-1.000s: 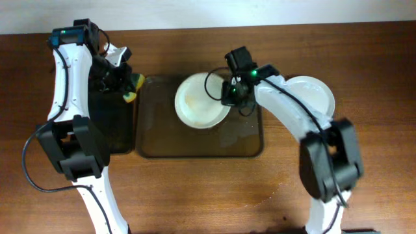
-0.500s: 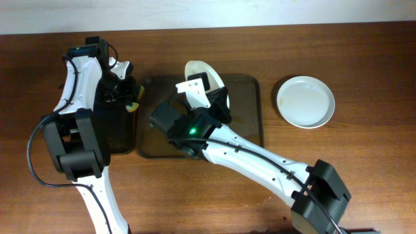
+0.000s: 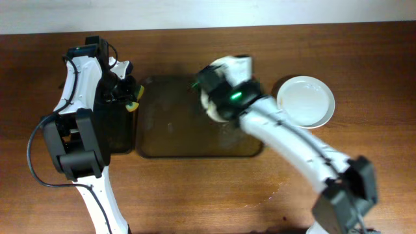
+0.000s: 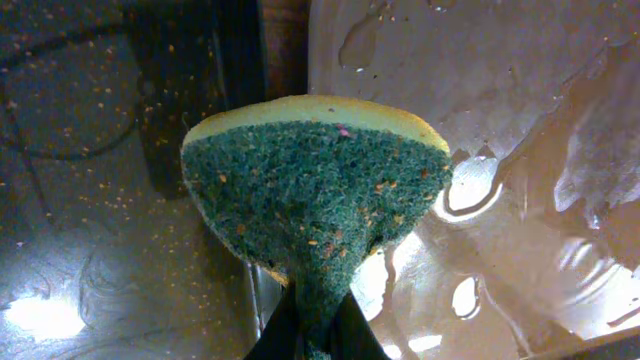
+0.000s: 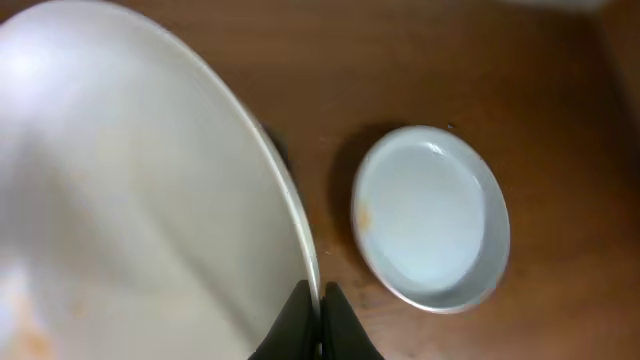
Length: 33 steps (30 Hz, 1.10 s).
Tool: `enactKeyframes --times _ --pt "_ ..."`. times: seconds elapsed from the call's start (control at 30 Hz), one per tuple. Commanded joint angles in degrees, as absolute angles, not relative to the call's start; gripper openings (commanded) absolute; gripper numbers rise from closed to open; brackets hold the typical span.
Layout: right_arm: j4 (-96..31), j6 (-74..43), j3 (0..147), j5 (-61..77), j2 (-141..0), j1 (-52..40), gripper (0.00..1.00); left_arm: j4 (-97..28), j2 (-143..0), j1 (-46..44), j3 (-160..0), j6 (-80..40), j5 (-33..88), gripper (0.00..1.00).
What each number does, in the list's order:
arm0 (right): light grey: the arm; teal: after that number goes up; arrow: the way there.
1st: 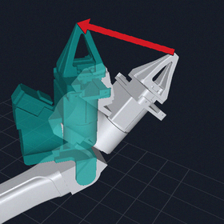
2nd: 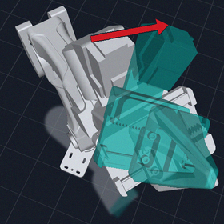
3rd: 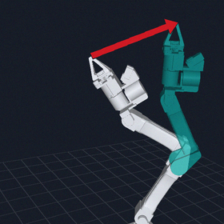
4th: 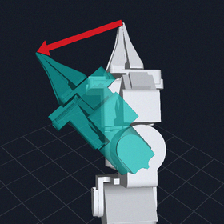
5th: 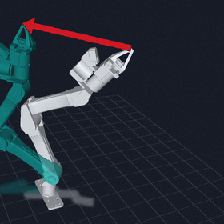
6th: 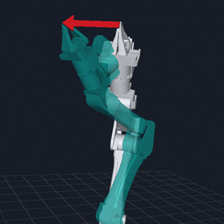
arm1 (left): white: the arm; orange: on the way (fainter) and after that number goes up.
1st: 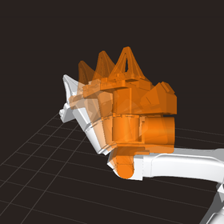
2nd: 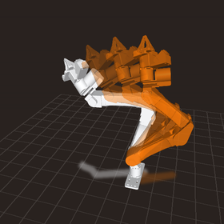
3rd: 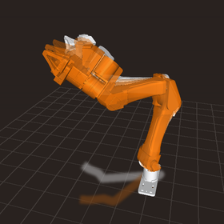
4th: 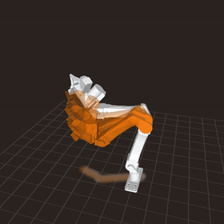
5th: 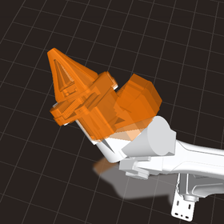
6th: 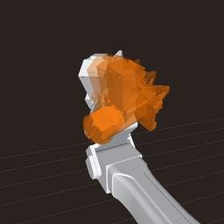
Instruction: Clean dirty plates on tray and stack at the side
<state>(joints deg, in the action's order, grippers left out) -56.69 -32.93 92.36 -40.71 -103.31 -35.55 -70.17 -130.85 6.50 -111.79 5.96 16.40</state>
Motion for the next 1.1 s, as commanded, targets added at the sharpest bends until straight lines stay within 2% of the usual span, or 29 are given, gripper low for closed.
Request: enactKeyframes --times 0.0,0.13,0.3,0.5,0.53,0.57,0.6,0.63,0.67,0.77,0.9,1.07 --pt "-58.81 -34.15 92.82 -20.88 -98.70 -22.04 0.04 -69.84 -130.13 6.55 -111.48 5.21 16.03 0.01" --pt "-61.47 -33.45 92.49 -13.08 -99.68 -6.15 0.04 -69.82 -130.06 6.55 -111.48 5.21 16.03 0.01" --pt "-59.59 -32.93 87.00 -12.34 -100.14 6.13 0.04 -69.34 -128.92 6.55 -111.48 5.21 16.01 0.01" --pt "-50.06 -32.84 76.20 -12.16 -100.88 9.39 0.05 -69.49 -123.09 6.55 -111.48 2.81 12.16 0.01" --pt "-48.69 -32.84 74.96 -12.19 -100.88 9.39 0.18 -70.06 -122.02 6.55 -111.48 1.89 10.35 0.01" --pt "-47.53 -32.84 73.93 -12.19 -100.90 9.39 0.36 -70.74 -121.12 6.55 -111.48 1.56 9.02 0.01" --pt "-47.11 -32.84 73.49 -12.19 -100.88 9.39 0.45 -71.68 -120.44 6.55 -111.48 -0.51 5.98 0.01" --pt "-47.11 -32.84 73.49 -12.19 -100.88 9.39 0.59 -72.62 -120.16 6.55 -111.48 -2.24 2.74 0.01" --pt "-47.05 -32.86 73.60 -12.10 -100.88 9.39 0.67 -73.58 -120.09 6.55 -111.48 -3.64 -0.12 0.01" --pt "-47.16 -28.40 76.38 -5.41 -100.62 9.39 0.77 -75.70 -120.09 6.55 -111.46 -8.10 -9.04 0.01" --pt "-49.25 -22.68 83.46 7.73 -97.71 8.32 0.78 -76.90 -120.09 6.57 -111.44 -8.36 -11.53 0.01" --pt "-49.98 -21.47 84.55 8.60 -95.94 2.85 0.79 -73.87 -120.27 7.01 -107.09 -8.34 -13.47 0.01"
